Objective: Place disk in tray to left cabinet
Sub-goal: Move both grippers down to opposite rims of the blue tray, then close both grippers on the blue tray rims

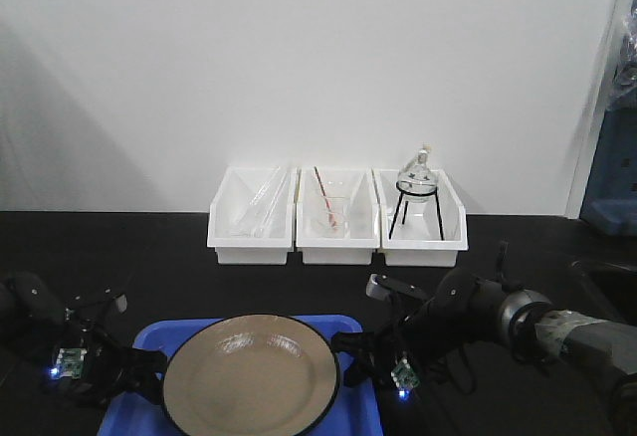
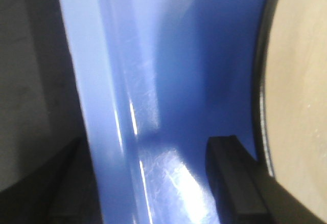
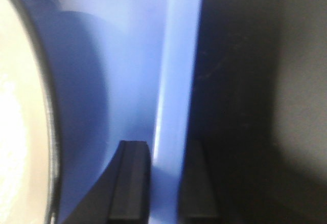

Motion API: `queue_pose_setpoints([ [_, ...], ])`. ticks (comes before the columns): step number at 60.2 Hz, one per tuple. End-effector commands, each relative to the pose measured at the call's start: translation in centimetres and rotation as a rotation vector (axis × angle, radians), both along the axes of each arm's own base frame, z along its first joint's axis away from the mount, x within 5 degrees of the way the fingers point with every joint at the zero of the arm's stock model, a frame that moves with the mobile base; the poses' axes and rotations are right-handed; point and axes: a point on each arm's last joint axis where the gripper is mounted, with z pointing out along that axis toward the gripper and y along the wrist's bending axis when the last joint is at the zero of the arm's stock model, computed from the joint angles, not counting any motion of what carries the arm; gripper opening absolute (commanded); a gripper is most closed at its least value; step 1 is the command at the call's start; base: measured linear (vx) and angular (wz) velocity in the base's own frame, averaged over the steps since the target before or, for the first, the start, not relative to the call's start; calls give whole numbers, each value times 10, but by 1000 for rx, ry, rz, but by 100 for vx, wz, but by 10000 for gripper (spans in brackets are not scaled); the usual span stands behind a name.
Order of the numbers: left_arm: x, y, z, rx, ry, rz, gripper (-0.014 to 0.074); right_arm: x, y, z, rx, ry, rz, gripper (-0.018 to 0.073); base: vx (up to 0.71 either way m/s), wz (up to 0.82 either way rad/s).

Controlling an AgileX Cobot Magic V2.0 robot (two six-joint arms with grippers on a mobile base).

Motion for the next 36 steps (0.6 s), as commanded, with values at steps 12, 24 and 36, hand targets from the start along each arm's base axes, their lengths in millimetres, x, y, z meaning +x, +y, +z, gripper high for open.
queue_pose_setpoints([
  [12,3,-6,33,-59,-77,25,349,-8,10,14,-9,20,67,122,0,0],
  [24,6,-4,34,-48,-110,47,170,-8,10,15,1,19,61,123,0,0],
  [36,7,-4,34,-47,-114,51,19,-8,11,15,4,22,64,123,0,0],
])
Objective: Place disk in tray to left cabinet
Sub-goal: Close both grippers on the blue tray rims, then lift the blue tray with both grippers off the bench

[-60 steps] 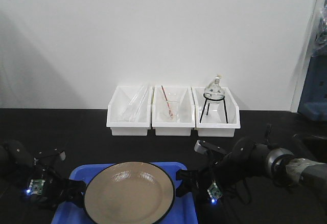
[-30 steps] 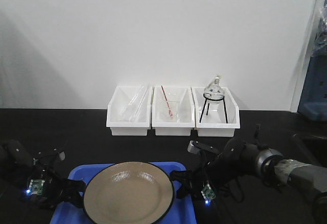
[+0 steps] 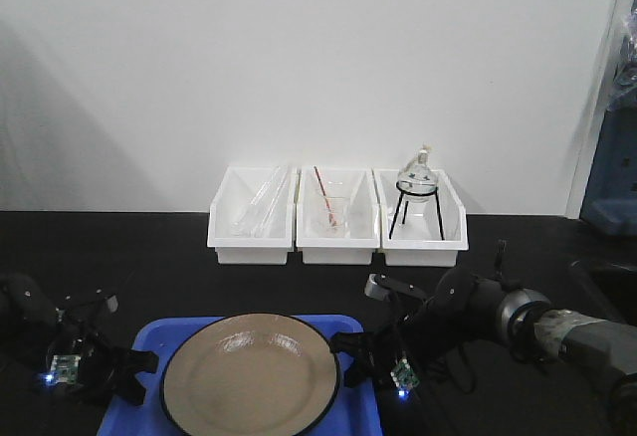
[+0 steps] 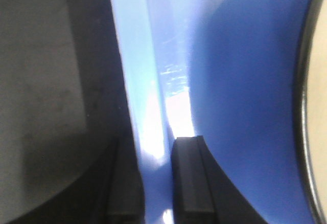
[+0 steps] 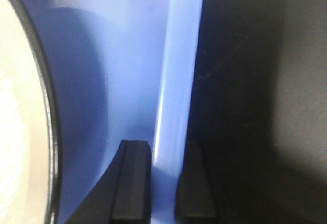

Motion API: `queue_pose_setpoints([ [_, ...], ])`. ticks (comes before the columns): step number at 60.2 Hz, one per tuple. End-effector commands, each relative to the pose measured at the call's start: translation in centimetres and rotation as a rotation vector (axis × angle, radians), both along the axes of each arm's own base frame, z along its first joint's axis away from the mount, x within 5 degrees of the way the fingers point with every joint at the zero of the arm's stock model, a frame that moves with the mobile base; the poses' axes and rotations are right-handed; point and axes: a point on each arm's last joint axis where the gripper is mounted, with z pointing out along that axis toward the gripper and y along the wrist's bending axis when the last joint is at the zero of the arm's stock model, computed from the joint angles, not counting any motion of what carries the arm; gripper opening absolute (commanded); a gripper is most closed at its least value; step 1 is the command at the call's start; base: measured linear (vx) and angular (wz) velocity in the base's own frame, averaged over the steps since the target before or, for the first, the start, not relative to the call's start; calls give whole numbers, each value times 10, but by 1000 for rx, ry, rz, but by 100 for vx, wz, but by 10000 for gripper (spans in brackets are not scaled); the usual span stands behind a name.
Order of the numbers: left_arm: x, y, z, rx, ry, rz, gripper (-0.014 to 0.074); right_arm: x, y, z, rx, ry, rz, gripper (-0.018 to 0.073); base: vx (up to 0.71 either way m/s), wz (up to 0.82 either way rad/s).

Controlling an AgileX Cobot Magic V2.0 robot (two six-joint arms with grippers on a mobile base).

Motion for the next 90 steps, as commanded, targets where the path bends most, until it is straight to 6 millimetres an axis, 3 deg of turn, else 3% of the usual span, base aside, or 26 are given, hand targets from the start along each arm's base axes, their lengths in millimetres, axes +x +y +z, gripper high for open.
queue_pose_setpoints([
  [1,5,-13,35,-74,-98,27,4,-8,11,16,18,19,51,123,0,0],
  [19,3,-14,36,-98,-69,68,-6,-11,15,24,94,61,21,116,0,0],
  [31,7,-15,51,-129,-46,79,-3,-13,13,41,104,67,-33,-15,0,0],
  [44,11,-17,71,-160,-32,65,-2,-17,12,51,103,79,-16,-8,0,0],
  [66,5,-20,76,-180,27,33,-2,-23,8,92,113,10,-50,-4,0,0],
  [90,-7,-21,121,-196,27,36,-2,-37,-1,136,136,-2,-90,-4,0,0],
])
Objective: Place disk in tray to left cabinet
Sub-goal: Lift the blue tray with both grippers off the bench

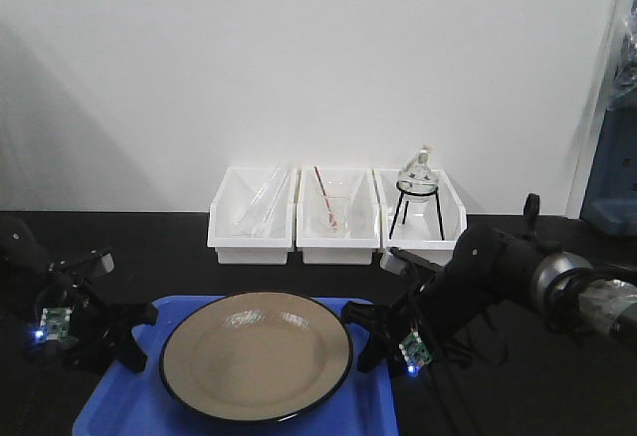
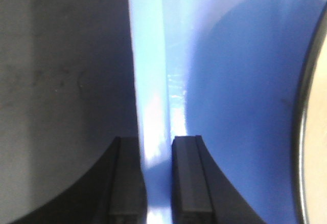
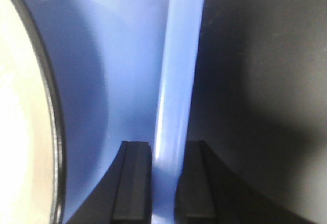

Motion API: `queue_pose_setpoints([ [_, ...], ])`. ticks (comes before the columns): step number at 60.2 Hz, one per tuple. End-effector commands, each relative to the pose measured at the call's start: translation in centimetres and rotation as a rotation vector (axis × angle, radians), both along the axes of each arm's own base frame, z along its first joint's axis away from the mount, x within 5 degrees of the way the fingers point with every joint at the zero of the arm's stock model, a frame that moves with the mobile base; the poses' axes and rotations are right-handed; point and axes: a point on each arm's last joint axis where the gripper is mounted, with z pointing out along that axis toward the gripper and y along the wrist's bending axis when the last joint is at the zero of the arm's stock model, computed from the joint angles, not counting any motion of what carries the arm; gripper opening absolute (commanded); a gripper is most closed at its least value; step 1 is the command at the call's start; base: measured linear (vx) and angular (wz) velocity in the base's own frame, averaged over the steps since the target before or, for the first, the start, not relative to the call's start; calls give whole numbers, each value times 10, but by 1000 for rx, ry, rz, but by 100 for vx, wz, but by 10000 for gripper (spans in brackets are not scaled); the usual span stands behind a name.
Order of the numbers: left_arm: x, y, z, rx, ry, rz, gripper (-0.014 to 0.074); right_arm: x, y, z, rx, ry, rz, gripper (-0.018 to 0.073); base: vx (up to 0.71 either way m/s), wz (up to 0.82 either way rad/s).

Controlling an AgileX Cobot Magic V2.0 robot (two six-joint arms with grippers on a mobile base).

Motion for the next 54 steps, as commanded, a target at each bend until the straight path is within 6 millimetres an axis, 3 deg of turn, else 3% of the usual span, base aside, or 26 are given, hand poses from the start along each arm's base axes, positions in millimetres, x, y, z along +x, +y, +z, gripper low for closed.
queue_pose_setpoints([
  [1,-9,-16,58,-118,-77,21,-2,-12,7,61,128,-78,-29,-4,0,0],
  [25,-19,-17,112,-148,-91,68,-2,-25,-12,107,196,-124,-74,-4,0,0],
  [43,-28,-19,140,-176,-127,96,-2,-28,-19,153,209,-163,-66,-3,0,0],
  [54,-39,-16,157,-150,-165,112,-2,-32,-19,169,213,-159,-60,-3,0,0],
])
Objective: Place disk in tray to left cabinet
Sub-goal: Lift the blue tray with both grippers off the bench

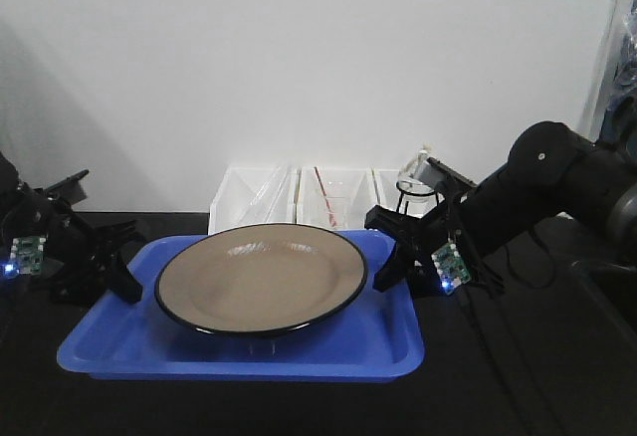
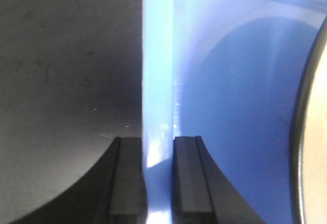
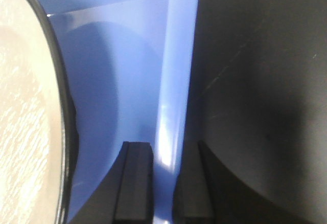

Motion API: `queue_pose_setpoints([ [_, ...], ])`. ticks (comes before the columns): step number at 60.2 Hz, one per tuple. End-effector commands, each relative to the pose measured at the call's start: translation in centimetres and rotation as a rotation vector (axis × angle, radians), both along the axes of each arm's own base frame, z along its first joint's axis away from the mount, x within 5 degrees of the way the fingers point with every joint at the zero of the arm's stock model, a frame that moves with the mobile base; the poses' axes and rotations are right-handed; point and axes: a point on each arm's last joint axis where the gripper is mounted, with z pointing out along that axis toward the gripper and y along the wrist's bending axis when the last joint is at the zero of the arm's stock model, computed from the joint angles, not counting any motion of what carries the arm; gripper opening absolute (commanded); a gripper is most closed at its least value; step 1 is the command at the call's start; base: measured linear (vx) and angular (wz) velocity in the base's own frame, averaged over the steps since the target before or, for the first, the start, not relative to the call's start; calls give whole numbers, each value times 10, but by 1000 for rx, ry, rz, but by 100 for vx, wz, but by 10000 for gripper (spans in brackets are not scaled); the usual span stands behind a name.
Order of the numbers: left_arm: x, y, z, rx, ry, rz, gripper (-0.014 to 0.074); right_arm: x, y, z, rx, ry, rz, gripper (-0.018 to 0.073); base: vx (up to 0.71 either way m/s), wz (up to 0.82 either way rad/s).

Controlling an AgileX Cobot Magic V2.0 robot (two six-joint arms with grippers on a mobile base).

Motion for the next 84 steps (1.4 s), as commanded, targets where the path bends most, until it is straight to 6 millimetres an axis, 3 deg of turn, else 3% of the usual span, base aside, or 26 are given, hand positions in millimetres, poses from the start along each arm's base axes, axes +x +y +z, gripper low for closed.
queue_pose_setpoints([
  [1,-20,-11,51,-86,-122,13,-2,-17,4,54,108,-106,7,-3,0,0],
  [24,-44,-11,86,-117,-191,41,-2,-28,3,91,122,-136,34,-3,0,0],
  [46,-62,-12,108,-157,-232,61,-2,-34,4,108,167,-135,21,-3,0,0],
  [72,-70,-18,120,-251,-235,60,-2,-41,6,135,235,-205,27,-3,0,0],
  [84,-75,-16,125,-240,-254,65,-2,-41,6,135,225,-210,27,-3,0,0],
])
